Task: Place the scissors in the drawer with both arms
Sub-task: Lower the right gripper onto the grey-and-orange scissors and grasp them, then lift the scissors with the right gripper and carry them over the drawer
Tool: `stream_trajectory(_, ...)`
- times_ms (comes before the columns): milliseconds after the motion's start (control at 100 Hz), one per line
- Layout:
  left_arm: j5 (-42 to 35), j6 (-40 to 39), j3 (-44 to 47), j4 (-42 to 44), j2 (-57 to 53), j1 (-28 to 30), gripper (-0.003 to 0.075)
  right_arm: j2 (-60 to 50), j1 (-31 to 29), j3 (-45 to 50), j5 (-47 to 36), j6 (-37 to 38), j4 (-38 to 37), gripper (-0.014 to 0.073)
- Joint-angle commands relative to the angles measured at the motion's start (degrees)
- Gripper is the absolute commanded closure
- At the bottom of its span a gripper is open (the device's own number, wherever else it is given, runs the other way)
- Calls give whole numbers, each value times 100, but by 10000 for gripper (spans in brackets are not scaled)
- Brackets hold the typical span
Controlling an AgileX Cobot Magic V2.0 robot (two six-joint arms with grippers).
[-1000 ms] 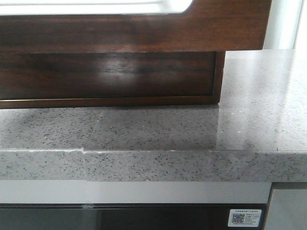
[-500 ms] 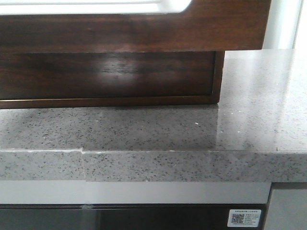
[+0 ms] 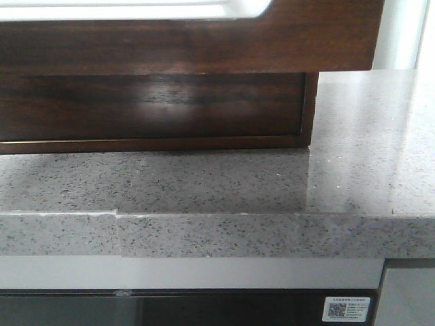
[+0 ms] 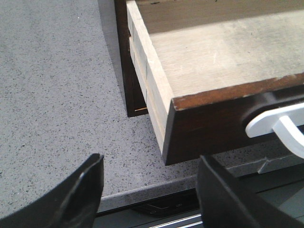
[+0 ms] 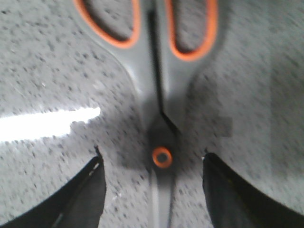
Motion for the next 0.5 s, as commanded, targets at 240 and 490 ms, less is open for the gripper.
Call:
stream_trajectory(240,-427,-6,-192,-103,53,-33,313,75,27,-477,-119,-115,-54,207)
stream_trajectory(490,-427,-6,-192,-103,53,-33,313,206,27,-477,-91,-115,-110,296)
